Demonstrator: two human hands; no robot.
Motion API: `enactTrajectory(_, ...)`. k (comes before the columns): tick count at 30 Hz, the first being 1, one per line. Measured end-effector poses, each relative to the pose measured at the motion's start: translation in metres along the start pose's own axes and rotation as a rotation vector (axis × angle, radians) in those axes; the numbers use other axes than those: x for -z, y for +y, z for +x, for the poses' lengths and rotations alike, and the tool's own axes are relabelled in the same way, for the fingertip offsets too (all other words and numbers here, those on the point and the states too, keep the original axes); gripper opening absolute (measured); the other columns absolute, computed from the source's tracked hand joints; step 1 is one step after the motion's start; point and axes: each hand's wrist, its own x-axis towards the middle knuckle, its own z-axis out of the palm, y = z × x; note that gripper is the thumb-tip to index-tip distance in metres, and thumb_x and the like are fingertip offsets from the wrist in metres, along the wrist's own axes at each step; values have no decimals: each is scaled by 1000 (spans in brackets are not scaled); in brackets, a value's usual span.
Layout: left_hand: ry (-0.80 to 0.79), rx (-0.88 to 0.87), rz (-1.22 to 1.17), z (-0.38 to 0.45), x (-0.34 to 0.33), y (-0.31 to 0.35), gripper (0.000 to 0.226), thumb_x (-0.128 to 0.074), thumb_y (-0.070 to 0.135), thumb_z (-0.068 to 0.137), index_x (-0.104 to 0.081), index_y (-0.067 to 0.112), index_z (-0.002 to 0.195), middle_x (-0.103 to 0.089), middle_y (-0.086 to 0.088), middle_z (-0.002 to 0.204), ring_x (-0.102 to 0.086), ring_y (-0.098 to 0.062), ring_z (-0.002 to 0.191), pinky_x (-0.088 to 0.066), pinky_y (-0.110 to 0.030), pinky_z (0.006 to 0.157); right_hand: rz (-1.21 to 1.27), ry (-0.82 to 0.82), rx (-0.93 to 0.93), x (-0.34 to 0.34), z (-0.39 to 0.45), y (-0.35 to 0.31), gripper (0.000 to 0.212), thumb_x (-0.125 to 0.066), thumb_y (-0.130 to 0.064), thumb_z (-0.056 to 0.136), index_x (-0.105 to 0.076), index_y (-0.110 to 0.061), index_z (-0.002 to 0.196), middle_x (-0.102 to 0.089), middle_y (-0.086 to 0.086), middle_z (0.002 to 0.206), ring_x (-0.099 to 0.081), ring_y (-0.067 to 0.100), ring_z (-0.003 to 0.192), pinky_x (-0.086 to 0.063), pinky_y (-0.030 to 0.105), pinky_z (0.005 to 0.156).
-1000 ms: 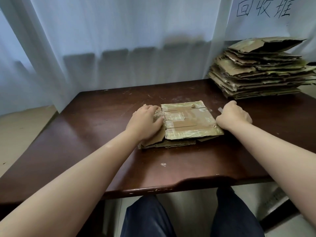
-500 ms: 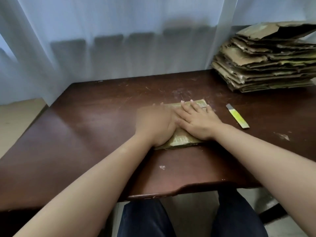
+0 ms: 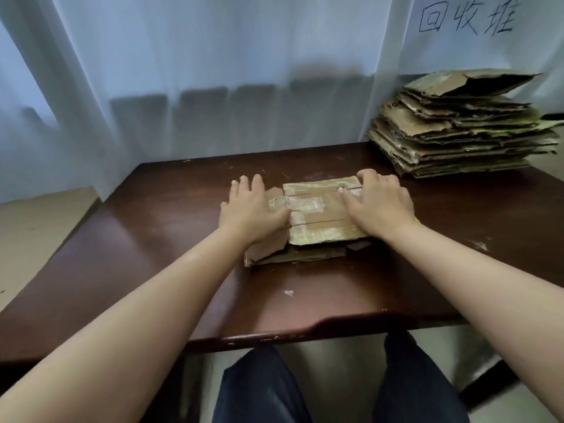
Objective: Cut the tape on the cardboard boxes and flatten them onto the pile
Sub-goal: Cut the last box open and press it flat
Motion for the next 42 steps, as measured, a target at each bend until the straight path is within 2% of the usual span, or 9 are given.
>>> enactTrajectory(2, -185, 162, 48, 2, 10, -7, 105, -45, 80, 76, -26, 4, 146, -33, -20, 150, -24, -40, 142, -29, -54, 111, -13, -107, -148, 4, -1, 1, 79, -43, -65, 86, -35, -7, 139, -47, 15, 138, -38, 35, 128, -35, 44, 100)
enactTrajectory(5, -277, 149, -27, -2, 1, -6, 90, -45, 78, 78, -53, 1, 123, -61, -19, 121, -55, -37, 114, -42, -47, 102, 56, -210, -239, -3, -7, 1, 87, -48, -68, 83, -30, -3, 138, -43, 19, 140, -41, 37, 128, -37, 44, 99)
enactTrajectory(10, -177, 125, -179, -16, -12, 3, 83, -55, 64, 83, -34, 8, 141, -43, -20, 136, -45, -36, 123, -42, -41, 102, 80, -187, -224, -11, -21, -1, 80, -48, -62, 88, -26, -2, 137, -40, 21, 137, -50, 39, 119, -44, 42, 87)
enactTrajectory(17, 14, 7, -426, -2, 14, 16, 88, -70, 46, 82, -24, 9, 148, -23, -13, 146, -38, -30, 131, -32, -34, 108, 178, 100, -123, 20, -9, 3, 76, -53, -61, 86, -27, -8, 133, -44, 19, 131, -57, 40, 106, -39, 38, 72)
enactTrajectory(20, 108, 88, -581, 16, 20, 21, 95, -73, 50, 78, -26, 7, 148, -32, -12, 144, -42, -25, 127, -38, -36, 107, 214, 212, -151, 34, 5, 15, 78, -53, -62, 86, -25, -8, 135, -44, 18, 134, -59, 38, 104, -36, 34, 68)
enactTrajectory(24, 9, 27, -817, 29, 16, 47, 85, -74, 47, 79, -32, 12, 143, -51, 1, 130, -53, -15, 112, -45, -30, 95, 257, 299, -174, 48, 22, 35, 77, -54, -60, 86, -26, -8, 136, -45, 17, 133, -59, 37, 104, -36, 33, 68)
enactTrajectory(30, 262, -125, -600, 68, 31, 100, 77, -76, 51, 73, -43, 12, 131, -56, -11, 124, -53, -26, 116, -44, -39, 100, 189, 347, -197, 78, 52, 64, 79, -53, -60, 87, -25, -9, 141, -39, 15, 136, -57, 35, 105, -36, 34, 70)
enactTrajectory(35, 339, -251, -531, 97, 56, 150, 79, -75, 41, 79, -36, 10, 140, -45, -14, 131, -39, -28, 127, -34, -32, 104, 153, 392, -203, 106, 84, 93, 84, -53, -64, 84, -26, -11, 144, -38, 14, 136, -49, 32, 118, -41, 36, 78)
enactTrajectory(42, 390, -425, -599, 152, 76, 225, 75, -71, 44, 81, -35, 18, 142, -46, -7, 131, -48, -24, 120, -42, -41, 103, 140, 530, -125, 167, 158, 146, 74, -53, -59, 87, -37, -12, 141, -45, 14, 135, -41, 33, 124, -40, 43, 96)
